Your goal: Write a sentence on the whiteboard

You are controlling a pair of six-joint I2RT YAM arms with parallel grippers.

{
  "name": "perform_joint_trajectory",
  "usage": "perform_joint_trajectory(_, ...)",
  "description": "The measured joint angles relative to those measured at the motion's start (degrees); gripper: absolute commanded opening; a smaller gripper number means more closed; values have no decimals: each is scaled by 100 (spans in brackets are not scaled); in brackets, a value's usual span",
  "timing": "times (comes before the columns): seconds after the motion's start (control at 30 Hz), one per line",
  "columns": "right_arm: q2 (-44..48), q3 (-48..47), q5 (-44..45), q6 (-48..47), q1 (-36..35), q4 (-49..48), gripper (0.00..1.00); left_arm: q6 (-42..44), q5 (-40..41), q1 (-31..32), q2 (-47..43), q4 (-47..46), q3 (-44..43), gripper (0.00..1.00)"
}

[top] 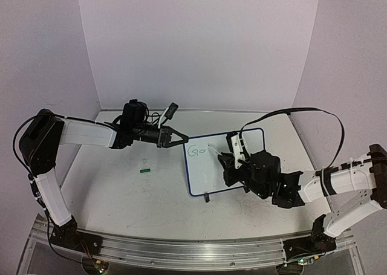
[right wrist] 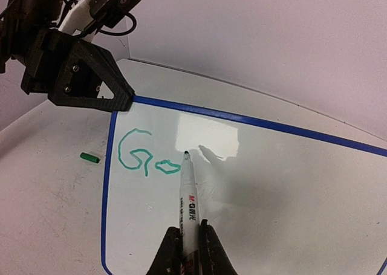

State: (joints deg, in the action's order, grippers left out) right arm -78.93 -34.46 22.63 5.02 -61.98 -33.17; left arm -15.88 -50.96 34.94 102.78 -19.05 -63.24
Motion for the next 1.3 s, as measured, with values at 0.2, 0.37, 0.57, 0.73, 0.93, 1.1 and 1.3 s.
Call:
perform_joint_trajectory(0.2, -156, -2, 29, 2, 36, 1, 0, 0, 0, 0, -2, 0, 0, 0)
perform_joint_trajectory(0.37, -219, -2, 29, 4, 64, 7, 0, 2, 0, 0, -2, 0, 0, 0)
perform_joint_trajectory(0.57, -285, -2, 29, 4, 92, 9, 0, 2, 0, 0, -3, 0, 0, 0)
perform_joint_trajectory(0.73, -318, -4, 28, 7, 94, 14, 0, 4, 0, 0, -6, 2, 0, 0)
perform_joint_trajectory(0.93, -373, -68, 22, 9, 94, 25, 0, 4, 2, 0, -7, 2, 2, 0)
perform_joint_trajectory(1.1, -395, -88, 20, 9, 92, 30, 0, 4, 2, 0, -7, 2, 2, 0)
perform_joint_trajectory(1.3, -425, -109, -20, 26, 92, 59, 0, 4, 4, 0, -7, 2, 2, 0)
